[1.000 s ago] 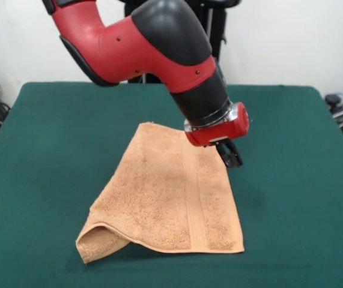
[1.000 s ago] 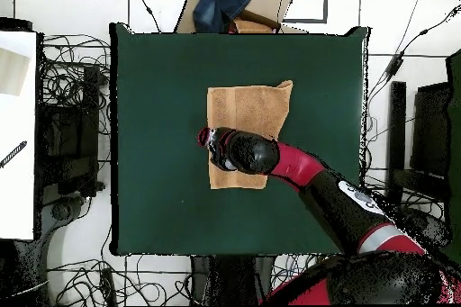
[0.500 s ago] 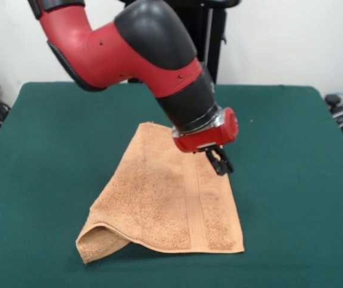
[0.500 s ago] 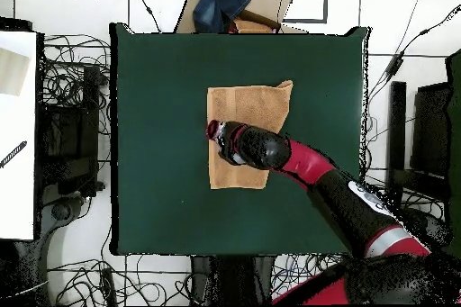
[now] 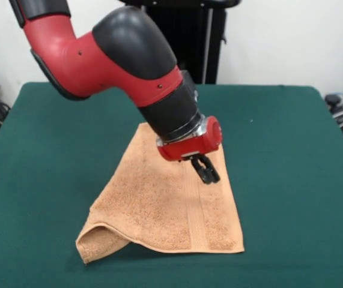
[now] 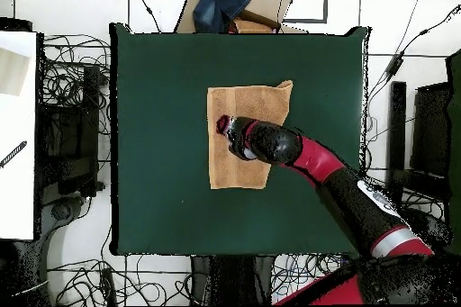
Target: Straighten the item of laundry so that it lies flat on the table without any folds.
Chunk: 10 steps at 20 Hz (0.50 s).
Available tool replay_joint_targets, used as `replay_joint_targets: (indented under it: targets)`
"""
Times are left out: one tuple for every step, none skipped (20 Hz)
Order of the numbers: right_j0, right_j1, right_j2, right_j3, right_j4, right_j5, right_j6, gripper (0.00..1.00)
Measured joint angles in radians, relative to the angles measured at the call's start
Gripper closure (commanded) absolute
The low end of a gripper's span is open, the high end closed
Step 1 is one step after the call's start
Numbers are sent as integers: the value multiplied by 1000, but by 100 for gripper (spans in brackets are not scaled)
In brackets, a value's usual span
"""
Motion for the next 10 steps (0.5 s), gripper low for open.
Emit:
replay_joint_targets:
  targets:
    - [-3,4,0,-3,-6,0,0,100]
    - [-5,8,0,-5,-10,0,0,100]
    - [-9,14,0,-8,-18,0,0,100]
    - [-14,22,0,-11,-28,0,0,100]
    - [-17,28,0,-12,-36,0,0,100]
    - [-19,32,0,-13,-43,0,0,100]
    - [-20,36,0,-14,-47,0,0,100]
    - [-22,47,0,-17,-55,0,0,100]
    - [-23,56,1,-19,-62,0,0,100]
    - [-24,62,1,-20,-66,0,0,100]
